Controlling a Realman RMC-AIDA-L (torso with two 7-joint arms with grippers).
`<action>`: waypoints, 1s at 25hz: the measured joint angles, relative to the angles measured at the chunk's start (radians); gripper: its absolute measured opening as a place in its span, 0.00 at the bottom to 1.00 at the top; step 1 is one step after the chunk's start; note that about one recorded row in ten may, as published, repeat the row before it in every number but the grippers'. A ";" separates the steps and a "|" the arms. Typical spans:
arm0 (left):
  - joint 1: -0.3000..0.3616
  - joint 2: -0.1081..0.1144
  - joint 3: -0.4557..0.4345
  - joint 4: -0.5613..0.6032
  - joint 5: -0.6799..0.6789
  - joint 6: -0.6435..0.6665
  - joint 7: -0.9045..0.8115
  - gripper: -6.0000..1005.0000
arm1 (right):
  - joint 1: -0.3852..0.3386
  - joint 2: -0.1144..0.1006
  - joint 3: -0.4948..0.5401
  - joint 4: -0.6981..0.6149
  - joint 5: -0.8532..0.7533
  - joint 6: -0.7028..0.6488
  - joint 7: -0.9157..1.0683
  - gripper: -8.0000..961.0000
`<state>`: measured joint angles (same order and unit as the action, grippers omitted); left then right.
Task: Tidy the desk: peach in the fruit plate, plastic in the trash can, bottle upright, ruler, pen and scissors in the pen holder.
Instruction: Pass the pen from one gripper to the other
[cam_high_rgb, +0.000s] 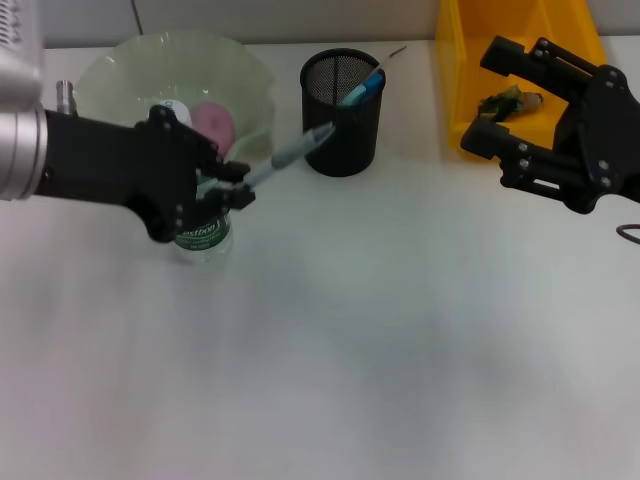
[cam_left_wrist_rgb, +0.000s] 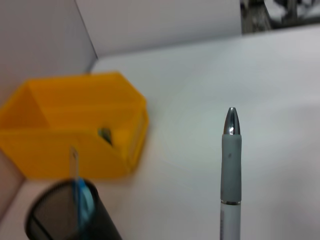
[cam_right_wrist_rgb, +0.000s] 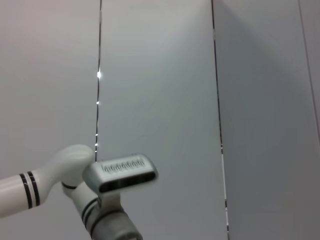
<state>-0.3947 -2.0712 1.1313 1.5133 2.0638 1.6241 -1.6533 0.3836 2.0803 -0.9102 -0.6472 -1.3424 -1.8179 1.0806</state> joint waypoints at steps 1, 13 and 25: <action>0.000 0.000 0.000 0.000 0.000 0.000 0.000 0.20 | 0.000 0.000 0.000 0.000 0.000 0.000 0.000 0.82; 0.014 0.002 -0.142 -0.097 -0.341 -0.029 0.026 0.20 | 0.000 0.001 0.076 0.163 0.000 -0.035 -0.173 0.82; -0.005 0.005 -0.172 -0.453 -0.709 -0.033 0.180 0.21 | 0.071 0.006 0.076 0.384 0.044 -0.039 -0.389 0.82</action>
<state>-0.3999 -2.0662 0.9591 1.0606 1.3545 1.5907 -1.4730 0.4550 2.0867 -0.8342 -0.2634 -1.2983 -1.8568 0.6912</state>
